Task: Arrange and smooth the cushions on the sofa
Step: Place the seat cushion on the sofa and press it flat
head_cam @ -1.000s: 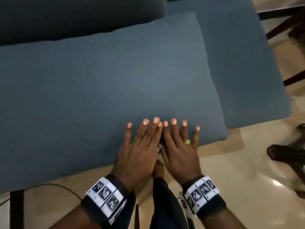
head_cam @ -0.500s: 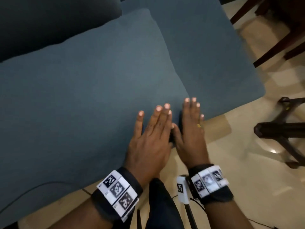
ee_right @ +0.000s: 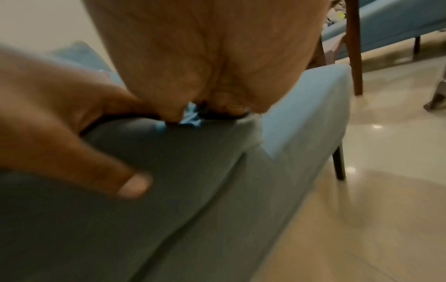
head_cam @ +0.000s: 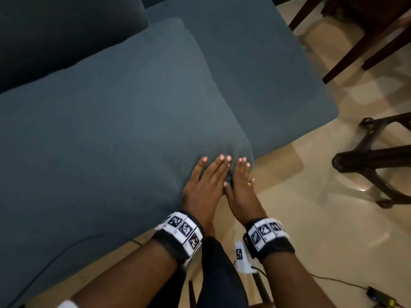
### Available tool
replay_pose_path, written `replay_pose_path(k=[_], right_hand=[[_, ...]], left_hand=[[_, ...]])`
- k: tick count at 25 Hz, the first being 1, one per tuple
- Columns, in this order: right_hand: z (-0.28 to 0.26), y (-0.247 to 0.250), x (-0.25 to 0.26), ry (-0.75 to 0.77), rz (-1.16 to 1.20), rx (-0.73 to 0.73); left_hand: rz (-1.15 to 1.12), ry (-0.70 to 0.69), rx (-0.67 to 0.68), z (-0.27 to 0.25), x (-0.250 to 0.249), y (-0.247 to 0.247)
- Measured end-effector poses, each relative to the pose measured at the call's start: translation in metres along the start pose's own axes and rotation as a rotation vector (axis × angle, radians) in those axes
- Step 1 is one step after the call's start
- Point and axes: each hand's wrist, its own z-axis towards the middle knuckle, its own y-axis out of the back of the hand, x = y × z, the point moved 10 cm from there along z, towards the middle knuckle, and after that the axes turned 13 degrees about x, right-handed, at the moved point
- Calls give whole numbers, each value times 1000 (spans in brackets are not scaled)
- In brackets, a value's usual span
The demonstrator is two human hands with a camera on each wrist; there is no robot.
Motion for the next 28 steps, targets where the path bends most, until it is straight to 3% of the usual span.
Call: replay_pose_path(k=[1, 3, 4, 6, 7, 8, 9, 12, 13, 15, 17, 18, 19, 21, 22, 24, 26, 28], right_hand=[[-5, 1, -1, 5, 0, -43], [-21, 28, 4, 6, 85, -317], [-25, 21, 11, 30, 103, -300], [-25, -40, 46, 131, 2, 48], [-28, -80, 46, 129, -115, 236], [-34, -99, 45, 99, -145, 332], [-36, -97, 42, 65, -85, 313], [-71, -38, 48, 42, 153, -130], [-81, -38, 53, 5, 216, -137], [-85, -74, 59, -151, 438, 47], [-83, -127, 65, -381, 628, 306], [-81, -146, 67, -457, 610, 422], [-77, -160, 76, -486, 550, 506], [-61, -174, 100, -461, 560, 489], [-51, -176, 111, -425, 618, 426], [-38, -175, 127, -345, 638, 337], [-37, -165, 139, -257, 579, 290], [-48, -144, 163, -198, 574, 261]], left_hand=[[-31, 8, -18, -7, 2, 0], [-92, 46, -135, -24, 17, 15], [-96, 53, -159, -35, 27, 16], [-43, 6, -83, -60, 45, -8], [9, -62, 0, -64, 48, -32], [14, -126, 67, -73, 50, -50], [-25, -157, 110, -81, 52, -58], [-225, -140, 150, -128, 64, -46], [-310, -107, 168, -153, 70, -45], [-558, 104, 215, -201, 107, -51], [-892, 524, 314, -258, 161, -90], [-1082, 756, 343, -291, 179, -117], [-1278, 1002, 304, -327, 197, -140], [-1681, 1386, 173, -382, 214, -184], [-1873, 1474, 81, -391, 214, -200], [-2104, 1508, -191, -392, 223, -215], [-2059, 1468, -368, -389, 245, -202], [-1974, 1399, -409, -398, 270, -178]])
